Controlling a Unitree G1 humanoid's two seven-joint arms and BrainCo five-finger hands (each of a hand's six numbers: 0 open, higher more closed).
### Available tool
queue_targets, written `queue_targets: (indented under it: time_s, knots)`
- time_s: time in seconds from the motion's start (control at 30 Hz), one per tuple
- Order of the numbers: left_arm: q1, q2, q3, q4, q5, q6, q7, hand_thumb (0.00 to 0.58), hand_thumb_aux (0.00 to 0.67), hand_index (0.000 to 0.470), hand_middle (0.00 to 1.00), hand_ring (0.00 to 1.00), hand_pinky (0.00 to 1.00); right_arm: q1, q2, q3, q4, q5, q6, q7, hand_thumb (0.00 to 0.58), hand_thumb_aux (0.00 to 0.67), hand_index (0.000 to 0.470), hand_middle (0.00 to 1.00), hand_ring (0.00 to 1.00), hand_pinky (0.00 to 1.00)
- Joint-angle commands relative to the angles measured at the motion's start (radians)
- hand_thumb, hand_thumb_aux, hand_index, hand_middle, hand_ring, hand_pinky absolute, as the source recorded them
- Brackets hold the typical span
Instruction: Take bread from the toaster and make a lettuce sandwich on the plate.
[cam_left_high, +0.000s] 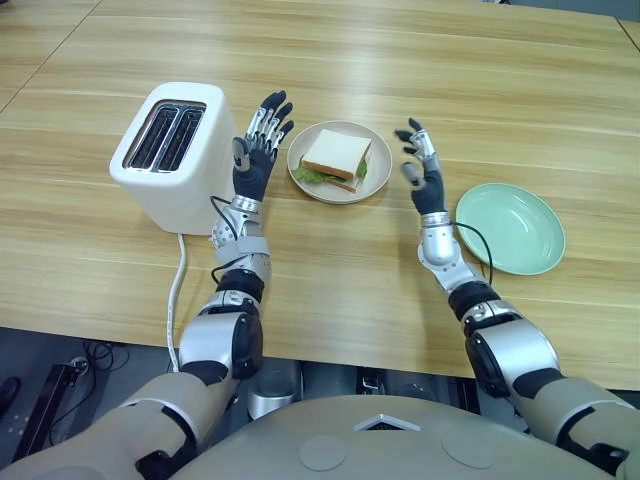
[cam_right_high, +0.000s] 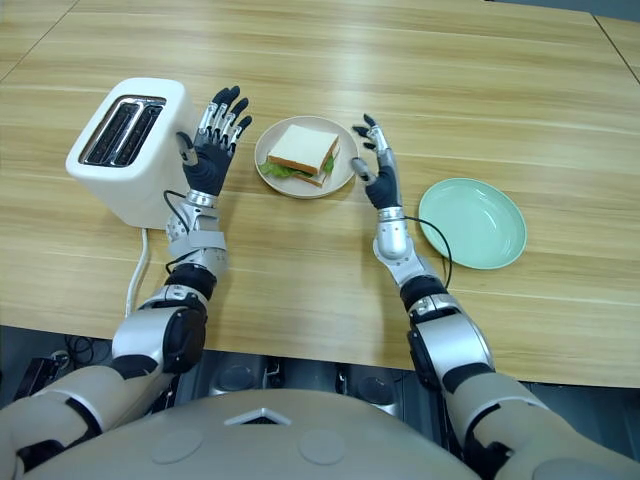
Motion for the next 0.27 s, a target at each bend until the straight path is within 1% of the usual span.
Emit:
queue_targets:
  time_s: [0.03,0.27]
  knots:
    - [0.059,-0.011,-0.017,-0.113,-0.016,0.048,-0.003,0.0,0.0,0.0,0.0,0.0,0.0,0.062,0.002,-0.036,-0.141,0.069,0.006,0.078,0.0,0.0,0.0,0.0,0.0,0.0]
    - [0.132,-0.011,-0.045,-0.213,0.035,0.104,0.065,0.0,0.0,0.0,0.0,0.0,0.0,0.17,0.025,-0.065,-0.326,0.092,0.077,0.155,0.0,0.0,0.0,0.0,0.0,0.0]
